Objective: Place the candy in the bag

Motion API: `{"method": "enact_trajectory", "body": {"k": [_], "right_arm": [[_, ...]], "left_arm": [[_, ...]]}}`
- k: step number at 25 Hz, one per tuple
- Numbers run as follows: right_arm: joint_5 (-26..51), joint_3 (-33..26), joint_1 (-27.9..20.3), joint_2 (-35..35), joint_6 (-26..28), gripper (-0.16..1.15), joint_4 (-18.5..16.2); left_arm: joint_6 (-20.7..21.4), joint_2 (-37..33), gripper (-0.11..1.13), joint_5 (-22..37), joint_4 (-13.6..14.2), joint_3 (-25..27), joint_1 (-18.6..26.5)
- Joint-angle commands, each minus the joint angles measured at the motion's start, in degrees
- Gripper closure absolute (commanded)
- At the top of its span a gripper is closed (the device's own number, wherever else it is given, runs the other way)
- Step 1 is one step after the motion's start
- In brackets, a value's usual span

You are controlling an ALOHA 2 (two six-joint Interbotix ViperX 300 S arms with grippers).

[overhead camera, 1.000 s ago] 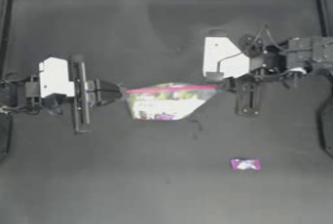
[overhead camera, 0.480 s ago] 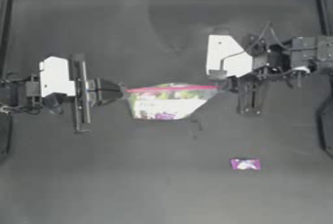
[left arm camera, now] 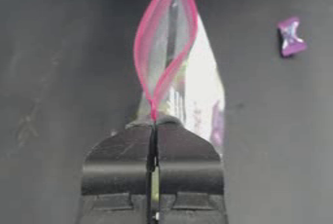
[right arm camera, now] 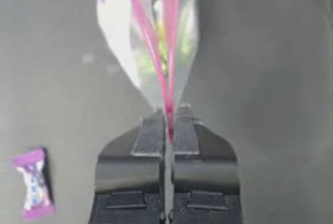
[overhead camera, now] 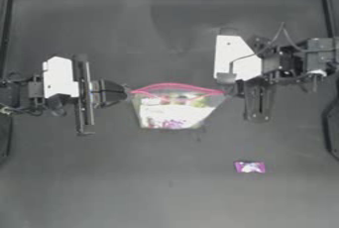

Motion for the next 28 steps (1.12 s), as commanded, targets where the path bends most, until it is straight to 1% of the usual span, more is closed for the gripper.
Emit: {"method": "enact_trajectory", "body": {"k": [1, 4, 7, 17, 21, 28], "right_arm": [[-0.4, -1.8, 1.3, -2.1, 0.9, 0.92, -0.1], [-0.4, -1.9, 2.5, -2.6, 1.8, 0.92, -0.1], [-0.4, -2.1, 4.0, -2.7, 3.1, 0.92, -0.2], [-0.7, -2.8, 8.5, -2.7, 7.7, 0.92, -2.9], [-2.4, -2.1, 9.2, -2.6, 9.5, 0.92, -4.3], [-4.5, -0.9, 9.3, -2.0, 9.8, 0.92, -4.1]], "left_arm": [[0.1, -3.3, 0.97, 1.7, 0.2, -1.9, -1.1], [0.2, -4.7, 0.97, 3.5, 0.2, -2.2, -2.0], [0.1, -5.5, 0.97, 3.8, 0.2, -2.2, -2.9], [0.1, -5.4, 0.97, 4.0, -0.1, -1.8, -5.2], [0.0, -5.0, 0.97, 4.0, -0.3, -1.3, -5.4], [-0.1, -2.9, 0.97, 4.0, -0.6, -1.4, -5.4]]}}
